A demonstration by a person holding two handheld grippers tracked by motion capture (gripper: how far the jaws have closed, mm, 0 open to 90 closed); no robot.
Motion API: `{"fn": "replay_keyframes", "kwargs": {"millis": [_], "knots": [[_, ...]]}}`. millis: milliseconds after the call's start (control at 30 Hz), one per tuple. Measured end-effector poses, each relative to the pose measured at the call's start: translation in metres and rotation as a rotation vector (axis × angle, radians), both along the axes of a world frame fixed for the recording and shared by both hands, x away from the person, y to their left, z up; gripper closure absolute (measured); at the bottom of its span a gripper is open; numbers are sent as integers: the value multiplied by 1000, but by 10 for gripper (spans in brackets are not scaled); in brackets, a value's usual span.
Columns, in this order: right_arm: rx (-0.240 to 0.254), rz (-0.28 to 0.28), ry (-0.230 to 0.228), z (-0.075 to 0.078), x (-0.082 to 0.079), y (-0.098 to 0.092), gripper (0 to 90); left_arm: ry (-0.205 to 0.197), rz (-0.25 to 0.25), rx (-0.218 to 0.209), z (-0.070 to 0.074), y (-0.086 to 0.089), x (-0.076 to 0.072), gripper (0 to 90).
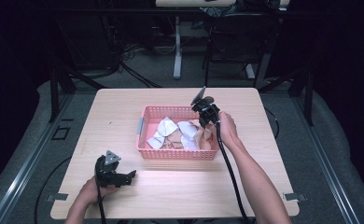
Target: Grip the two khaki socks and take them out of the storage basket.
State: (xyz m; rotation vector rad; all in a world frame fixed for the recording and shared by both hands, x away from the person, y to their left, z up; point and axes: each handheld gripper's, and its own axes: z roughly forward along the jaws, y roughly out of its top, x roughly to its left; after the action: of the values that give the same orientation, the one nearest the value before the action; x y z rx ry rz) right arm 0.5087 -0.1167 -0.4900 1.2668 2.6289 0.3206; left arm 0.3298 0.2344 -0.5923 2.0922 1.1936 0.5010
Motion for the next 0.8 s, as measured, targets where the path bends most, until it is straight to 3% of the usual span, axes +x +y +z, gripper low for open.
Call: {"fn": "replay_keyframes", "kwargs": {"millis": [167,500,800], "knots": [[59,2,-6,20,-8,-11,899,-1,-1,0,0,0,0,1],[156,7,-71,58,-19,-21,900,0,0,0,0,0,0,1],[198,25,-77,73,-21,-21,900,-1,-1,0,0,0,0,1]]}}
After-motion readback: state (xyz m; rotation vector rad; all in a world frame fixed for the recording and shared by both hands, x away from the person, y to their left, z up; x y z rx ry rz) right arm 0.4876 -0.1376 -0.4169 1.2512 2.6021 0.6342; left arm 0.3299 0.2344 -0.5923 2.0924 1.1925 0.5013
